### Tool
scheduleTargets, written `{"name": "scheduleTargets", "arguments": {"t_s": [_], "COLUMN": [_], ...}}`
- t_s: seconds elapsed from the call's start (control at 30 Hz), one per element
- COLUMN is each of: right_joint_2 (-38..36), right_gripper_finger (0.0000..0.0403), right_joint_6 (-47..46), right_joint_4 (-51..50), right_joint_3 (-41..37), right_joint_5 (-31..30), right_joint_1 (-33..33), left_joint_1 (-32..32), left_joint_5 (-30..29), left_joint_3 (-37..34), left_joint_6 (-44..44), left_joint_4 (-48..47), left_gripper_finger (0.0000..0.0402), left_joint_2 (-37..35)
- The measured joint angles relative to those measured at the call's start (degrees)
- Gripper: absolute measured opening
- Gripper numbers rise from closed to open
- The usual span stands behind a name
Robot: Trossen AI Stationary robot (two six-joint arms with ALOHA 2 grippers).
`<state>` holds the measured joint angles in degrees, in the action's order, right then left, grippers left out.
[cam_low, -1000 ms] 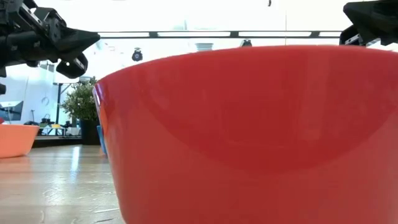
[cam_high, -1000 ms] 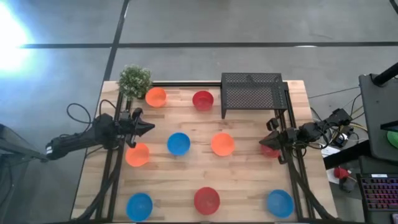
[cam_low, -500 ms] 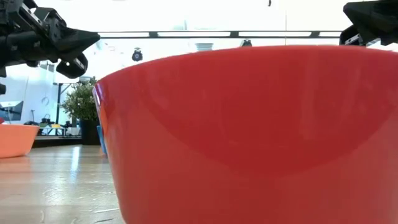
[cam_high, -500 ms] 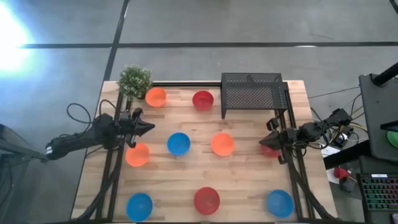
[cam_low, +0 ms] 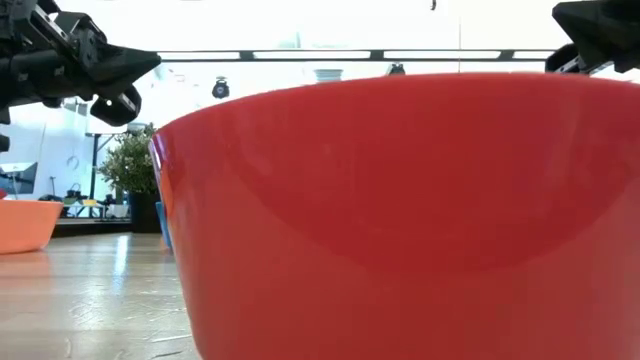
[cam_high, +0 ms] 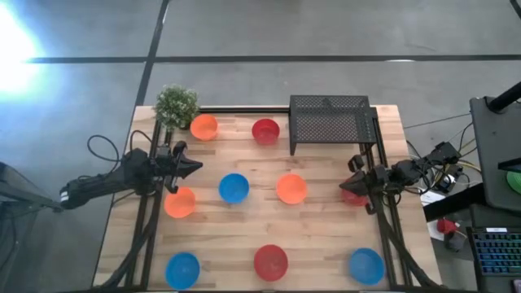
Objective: Pick & Place Mini bowls
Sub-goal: Put the middle red bowl on the shelf
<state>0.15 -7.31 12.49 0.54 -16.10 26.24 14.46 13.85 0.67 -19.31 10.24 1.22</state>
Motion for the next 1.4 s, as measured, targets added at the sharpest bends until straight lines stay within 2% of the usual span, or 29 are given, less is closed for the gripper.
{"name": "scheduleTargets", "arguments": {"t_s": [0.4,0.77,0.9,1.0,1.1,1.27,1.4], "right_joint_2": [0.02,0.32,1.69,3.67,6.56,12.40,18.75], "right_gripper_finger": [0.0008,0.0008,0.0008,0.0008,0.0008,0.0008,0.0008], "right_joint_6": [-0.25,1.43,4.42,6.88,6.93,2.17,-4.20], "right_joint_4": [1.89,6.19,5.41,1.90,-4.44,-15.72,-26.32], "right_joint_3": [0.00,1.12,4.65,9.17,14.58,24.19,31.67], "right_joint_5": [-0.87,-15.46,-17.13,-17.36,-20.05,-22.71,-30.04], "right_joint_1": [0.00,-0.02,-0.02,0.00,-0.02,-0.02,-0.02], "left_joint_1": [0.01,0.00,0.02,0.01,0.00,0.01,0.00], "left_joint_5": [0.02,0.00,0.02,0.01,0.02,0.02,0.02], "left_joint_3": [0.00,0.00,0.00,0.00,0.00,0.00,0.00], "left_joint_6": [-0.01,0.00,0.00,0.00,0.00,-0.01,0.00], "left_joint_4": [0.02,0.02,0.02,0.02,0.02,0.02,0.02], "left_gripper_finger": [0.0000,0.0000,0.0000,0.0000,0.0000,0.0000,0.0000], "left_joint_2": [0.00,0.00,0.01,0.00,0.00,-0.01,0.01]}}
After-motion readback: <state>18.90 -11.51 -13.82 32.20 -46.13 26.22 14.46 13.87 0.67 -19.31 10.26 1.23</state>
